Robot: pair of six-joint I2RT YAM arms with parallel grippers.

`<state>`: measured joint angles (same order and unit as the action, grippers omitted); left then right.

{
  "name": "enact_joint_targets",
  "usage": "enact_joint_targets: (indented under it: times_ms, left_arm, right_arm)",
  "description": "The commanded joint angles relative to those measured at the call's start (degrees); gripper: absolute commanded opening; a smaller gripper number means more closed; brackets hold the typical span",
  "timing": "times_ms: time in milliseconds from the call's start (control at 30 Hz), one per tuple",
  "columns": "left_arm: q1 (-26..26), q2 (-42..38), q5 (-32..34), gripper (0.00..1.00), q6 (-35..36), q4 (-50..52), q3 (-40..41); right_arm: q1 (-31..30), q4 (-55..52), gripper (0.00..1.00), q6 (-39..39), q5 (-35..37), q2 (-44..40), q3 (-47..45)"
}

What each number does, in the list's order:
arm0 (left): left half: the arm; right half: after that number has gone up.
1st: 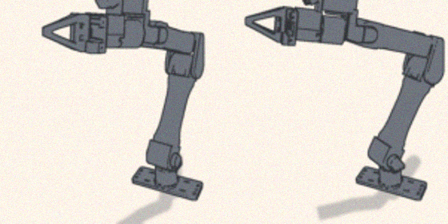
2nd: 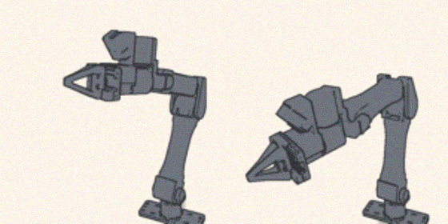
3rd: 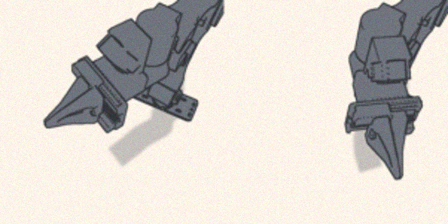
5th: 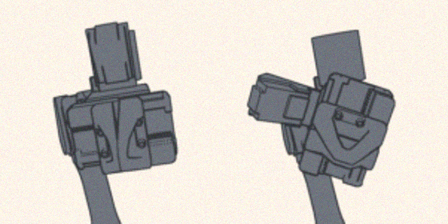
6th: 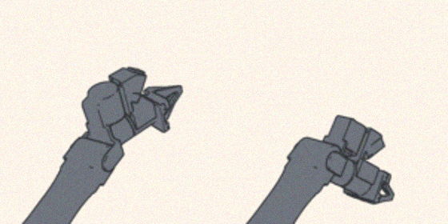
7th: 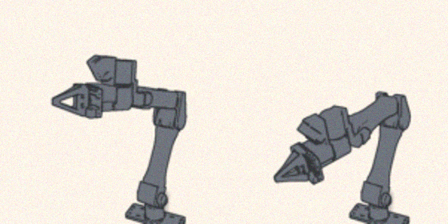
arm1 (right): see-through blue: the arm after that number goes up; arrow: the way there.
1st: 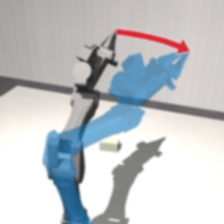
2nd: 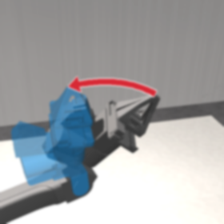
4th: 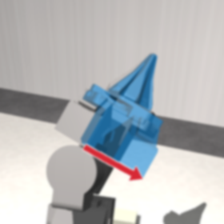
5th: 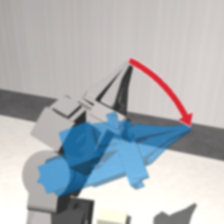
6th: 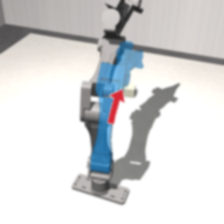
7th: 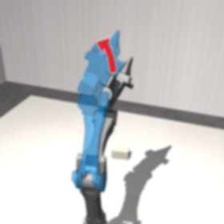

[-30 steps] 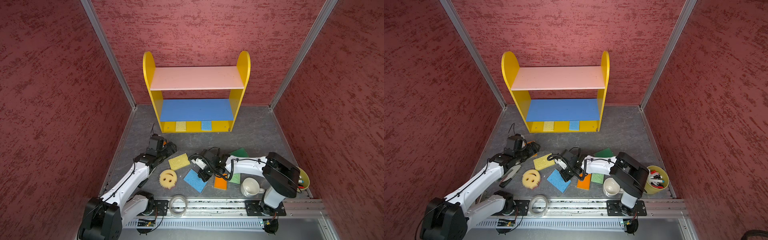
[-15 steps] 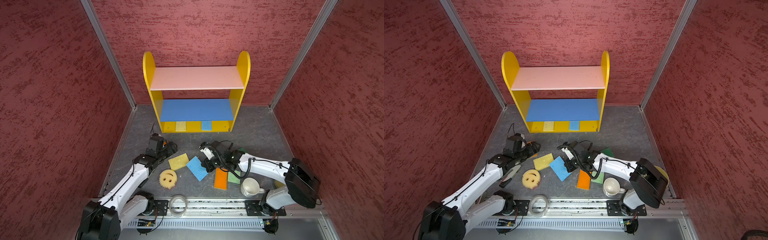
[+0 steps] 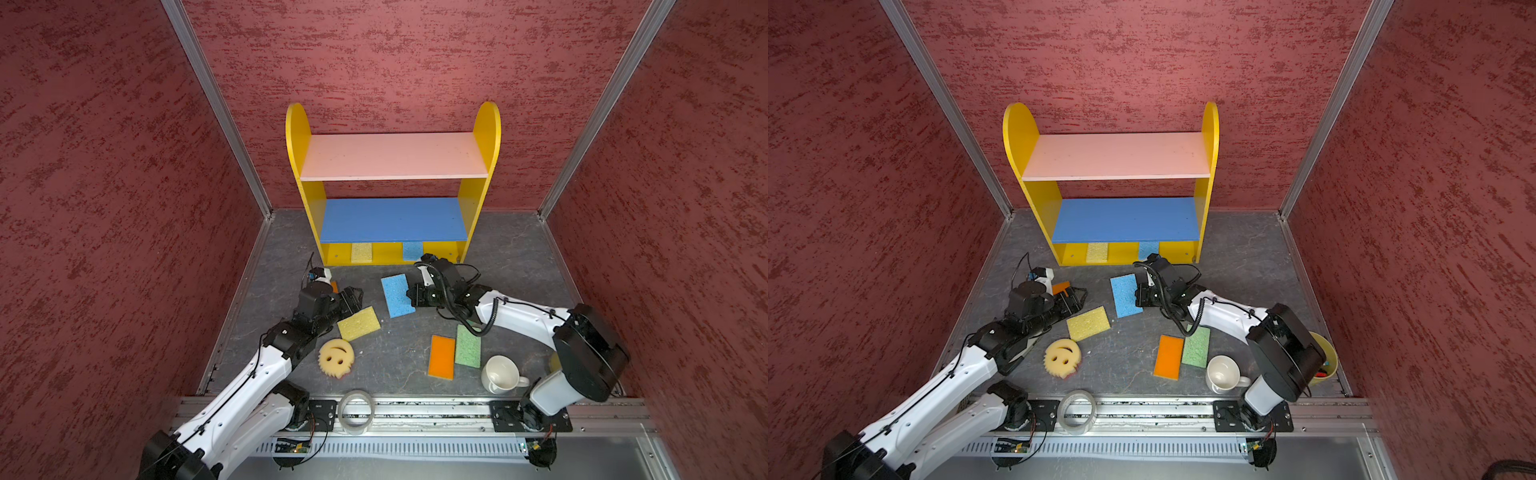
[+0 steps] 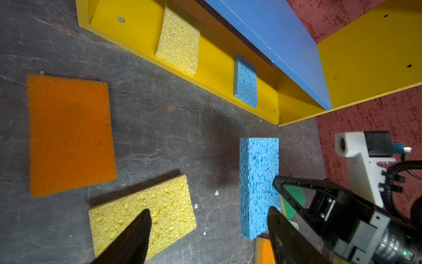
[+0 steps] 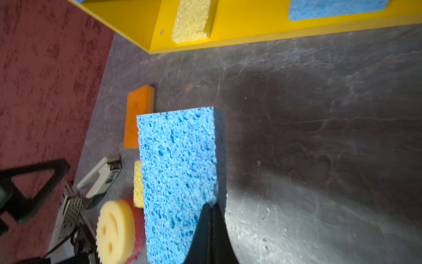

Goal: Arrange cleaning sponges on a shelf
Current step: Place the cleaning sponge on the shelf.

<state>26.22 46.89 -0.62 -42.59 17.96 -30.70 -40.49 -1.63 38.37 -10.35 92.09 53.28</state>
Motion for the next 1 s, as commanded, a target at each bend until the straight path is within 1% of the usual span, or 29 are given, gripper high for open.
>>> enact_joint_targets:
  times_ms: [0,100,167,233,300,367,467,567,600,633,867,900,967]
  left_arm:
    - [1.15,-0.49,1.50,0.83,-1.99,-0.74,1.71]
    - [2.05,0.96,1.37,0.83,-2.53,-3.66,2.35]
    - [2.64,3.10,0.65,0.74,-2.98,-7.11,2.89]
    - [3.28,6.04,-0.43,0.71,-3.38,-11.28,3.11]
    - [3.78,9.17,-1.51,0.71,-3.25,-14.87,3.07]
    - [4.02,12.38,-2.27,0.75,-2.81,-18.61,2.72]
    - [4.10,17.45,-3.35,0.74,-2.05,-23.10,1.30]
    - [4.01,21.75,-4.27,0.59,-1.80,-26.45,-0.33]
    - [4.02,23.01,-4.42,0.55,-1.80,-27.11,-0.92]
    - [4.02,23.97,-4.63,0.54,-1.76,-27.49,-1.33]
    - [4.19,27.45,-5.09,0.53,-1.81,-29.27,-3.32]
    - [4.23,27.66,-5.08,0.53,-1.82,-29.51,-3.41]
    - [4.28,28.20,-5.09,0.48,-1.79,-29.67,-3.54]
  right_arm:
    - [0.92,6.40,0.00,7.00,3.46,3.33,2.55]
    - [1.11,7.20,0.00,8.40,4.28,5.87,4.82]
    - [1.46,7.98,0.00,9.41,3.70,7.21,5.96]
    - [1.64,8.39,0.00,10.12,3.38,8.16,6.74]
    - [1.71,9.06,0.00,10.84,2.81,8.73,6.91]
    - [1.82,9.21,0.00,11.43,1.97,8.98,7.03]
    - [1.92,8.77,0.00,11.80,1.22,8.98,7.11]
    - [1.99,8.29,0.00,12.12,1.16,8.78,7.12]
    - [2.06,8.13,0.00,12.14,1.37,8.70,7.04]
    - [2.08,8.15,0.00,12.16,1.46,8.67,6.97]
    - [2.37,8.26,0.00,12.56,1.30,9.53,7.31]
    - [2.37,8.39,0.00,12.72,1.22,9.63,7.30]
    - [2.49,8.81,0.00,12.91,1.05,9.68,7.28]
